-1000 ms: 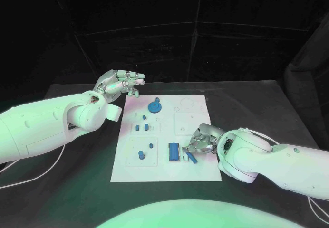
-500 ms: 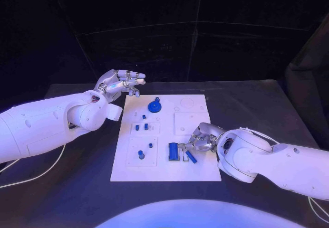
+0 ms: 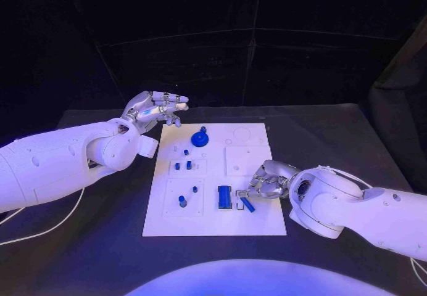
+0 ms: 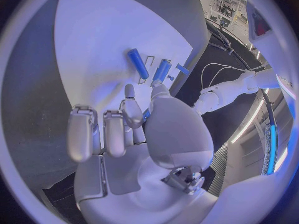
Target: Assemble the parts on the task board
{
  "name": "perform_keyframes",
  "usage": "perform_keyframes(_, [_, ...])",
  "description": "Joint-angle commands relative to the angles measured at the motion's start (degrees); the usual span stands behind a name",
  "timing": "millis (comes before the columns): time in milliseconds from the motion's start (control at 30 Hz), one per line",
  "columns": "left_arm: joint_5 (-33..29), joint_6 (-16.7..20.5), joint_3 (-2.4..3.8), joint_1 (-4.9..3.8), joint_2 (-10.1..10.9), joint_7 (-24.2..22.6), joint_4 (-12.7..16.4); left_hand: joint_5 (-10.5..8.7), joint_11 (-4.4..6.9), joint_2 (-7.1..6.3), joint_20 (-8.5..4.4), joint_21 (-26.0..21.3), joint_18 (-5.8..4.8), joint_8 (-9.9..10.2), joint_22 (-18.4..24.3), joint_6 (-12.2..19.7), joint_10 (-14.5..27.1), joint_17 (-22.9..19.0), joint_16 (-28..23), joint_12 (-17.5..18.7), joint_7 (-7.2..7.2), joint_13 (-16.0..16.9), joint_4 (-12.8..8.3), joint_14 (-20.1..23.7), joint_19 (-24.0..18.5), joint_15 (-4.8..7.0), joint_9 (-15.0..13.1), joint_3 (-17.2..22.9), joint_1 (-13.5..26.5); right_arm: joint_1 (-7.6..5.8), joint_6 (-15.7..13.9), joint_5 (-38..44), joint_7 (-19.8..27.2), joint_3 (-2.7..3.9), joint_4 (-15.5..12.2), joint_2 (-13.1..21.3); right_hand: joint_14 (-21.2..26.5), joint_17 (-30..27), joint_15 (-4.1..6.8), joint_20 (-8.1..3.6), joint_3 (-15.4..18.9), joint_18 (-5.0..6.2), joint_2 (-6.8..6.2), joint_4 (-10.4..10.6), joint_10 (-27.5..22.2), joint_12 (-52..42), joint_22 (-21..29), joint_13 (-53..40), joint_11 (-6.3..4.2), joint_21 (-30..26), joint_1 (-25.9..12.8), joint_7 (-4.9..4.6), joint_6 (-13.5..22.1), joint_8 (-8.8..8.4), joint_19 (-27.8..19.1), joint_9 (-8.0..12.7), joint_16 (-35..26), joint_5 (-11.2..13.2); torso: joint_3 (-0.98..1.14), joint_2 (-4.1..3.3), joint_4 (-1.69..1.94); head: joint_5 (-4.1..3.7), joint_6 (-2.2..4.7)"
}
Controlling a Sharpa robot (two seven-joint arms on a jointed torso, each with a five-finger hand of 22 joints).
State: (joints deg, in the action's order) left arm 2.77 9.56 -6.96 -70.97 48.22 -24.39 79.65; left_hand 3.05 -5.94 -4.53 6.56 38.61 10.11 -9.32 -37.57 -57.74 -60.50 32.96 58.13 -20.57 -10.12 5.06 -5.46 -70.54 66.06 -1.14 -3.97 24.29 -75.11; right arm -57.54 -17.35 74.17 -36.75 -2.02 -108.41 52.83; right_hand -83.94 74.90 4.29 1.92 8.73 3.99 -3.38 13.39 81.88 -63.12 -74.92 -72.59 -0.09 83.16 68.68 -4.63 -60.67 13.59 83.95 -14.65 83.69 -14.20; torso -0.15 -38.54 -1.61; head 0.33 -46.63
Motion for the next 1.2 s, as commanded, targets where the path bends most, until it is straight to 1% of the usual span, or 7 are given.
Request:
perform_keyframes(33, [-0.14, -0.78, 0.04, -0.07, -0.11, -0.05, -0.01, 0.02, 0.01, 0.35, 0.22, -0.33, 0.37, -0.33, 0.05, 0.37, 0.41, -0.05, -0.3, -0.27, -0.19, 0.01, -0.04, 0.43, -0.3, 0.1, 0.09, -0.41, 0.16, -0.07, 6.37, 1.04, 0.98, -0.01, -0.17, 0.5, -3.82, 3.95, -0.49, 0.47, 0.04, -0.94, 0.25, -0.94, -0.3, 0.46, -0.13, 0.15, 0.26, -0.38, 2.08, -0.16, 0.5, -0.43, 0.0, 0.16, -0.3, -0.49, -0.05, 0.01, -0.03, -0.07, -0.02])
perform_keyframes(167, [-0.14, -0.82, 0.04, -0.07, -0.15, -0.03, -0.05, 0.02, 0.0, 0.35, 0.22, -0.33, 0.37, -0.33, 0.05, 0.37, 0.42, -0.05, -0.3, -0.27, -0.19, 0.01, -0.04, 0.43, -0.31, 0.1, 0.1, -0.41, 0.15, -0.05, 8.36, 1.19, 1.04, -0.03, 0.12, 0.72, -3.8, 3.91, -0.55, 0.53, 0.11, -0.93, 0.69, -1.8, -0.4, 0.63, -0.14, 0.21, 0.32, -0.41, 3.78, -0.26, 0.59, -0.63, -0.02, 0.27, -0.35, -0.9, 0.04, -0.02, -0.02, -0.08, -0.04])
perform_keyframes(267, [-0.14, -0.83, 0.04, -0.07, -0.15, 0.01, -0.06, 0.02, 0.0, 0.36, 0.23, -0.34, 0.37, -0.32, 0.06, 0.4, 0.45, -0.05, -0.29, -0.27, -0.19, 0.0, -0.05, 0.44, -0.31, 0.09, 0.1, -0.41, 0.15, -0.04, 8.84, 1.24, 1.25, -0.03, 0.37, 0.65, -3.8, 3.89, -0.59, 0.57, 0.2, -0.93, 1.07, -2.39, -0.47, 0.74, -0.11, 0.25, 0.37, -0.44, 4.87, -0.34, 0.65, -0.79, -0.05, 0.37, -0.39, -1.34, 0.04, -0.04, 0.02, -0.11, -0.05])
perform_keyframes(467, [-0.14, -0.87, 0.03, -0.06, -0.15, 0.13, -0.11, 0.02, 0.0, 0.36, 0.23, -0.34, 0.37, -0.32, 0.06, 0.4, 0.45, -0.05, -0.29, -0.27, -0.19, 0.0, -0.05, 0.44, -0.31, 0.09, 0.1, -0.41, 0.15, -0.03, 8.63, 1.27, 1.92, -0.04, 0.62, 0.33, -3.8, 3.9, -0.64, 0.62, 0.41, -0.92, 1.62, -2.94, -0.54, 0.88, -0.1, 0.29, 0.43, -0.46, 5.89, -0.44, 0.71, -1.01, -0.06, 0.52, -0.41, -2.53, -0.02, -0.01, 0.11, -0.17, -0.08])
perform_keyframes(600, [-0.14, -0.93, 0.03, -0.06, -0.15, 0.31, -0.1, 0.03, -0.01, 0.37, 0.24, -0.36, 0.37, -0.31, 0.08, 0.47, 0.52, -0.12, -0.32, -0.28, -0.21, -0.01, -0.09, 0.48, -0.31, 0.08, 0.11, -0.41, 0.1, -0.02, 8.51, 1.27, 2.37, -0.04, 0.75, 0.0, -3.8, 3.89, -0.66, 0.64, 0.49, -0.92, 1.89, -3.11, -0.57, 0.94, -0.09, 0.31, 0.45, -0.47, 6.22, -0.47, 0.72, -1.1, -0.08, 0.59, -0.43, -3.07, 0.0, -0.07, 0.01, -0.07, -0.16])
perform_keyframes(800, [-0.14, -0.92, 0.01, -0.06, -0.13, 0.46, -0.15, 0.03, -0.08, 0.34, 0.25, -0.41, 0.37, -0.24, 0.11, 0.67, 0.69, -0.09, -0.27, -0.28, -0.29, -0.04, -0.13, 0.5, -0.31, 0.05, 0.14, -0.45, 0.1, -0.01, 8.01, 1.28, 3.0, -0.05, 0.84, -0.29, -3.8, 3.88, -0.67, 0.66, 0.6, -0.93, 2.17, -3.22, -0.57, 0.92, -0.14, 0.29, 0.47, -0.46, 6.48, -0.49, 0.67, -1.17, -0.06, 0.65, -0.45, -3.62, -0.01, -0.06, -0.06, -0.12, -0.28])
perform_keyframes(1200, [-0.14, -0.92, -0.02, -0.06, -0.1, 0.65, -0.15, 0.03, -0.15, 0.34, 0.28, -0.46, 0.36, -0.17, 0.14, 0.88, 0.88, -0.28, -0.35, -0.29, -0.38, -0.07, -0.17, 0.62, -0.33, 0.0, 0.17, -0.48, 0.08, 0.0, 8.41, 2.26, 3.12, -0.05, 0.77, -0.29, -3.8, 3.87, -0.68, 0.66, 0.7, -0.92, 2.45, -3.45, -0.63, 1.12, -0.11, 0.4, 0.47, -0.48, 6.89, -0.51, 0.62, -1.25, -0.08, 0.72, -0.47, -4.15, -0.01, 0.0, 0.05, -0.18, -0.44])
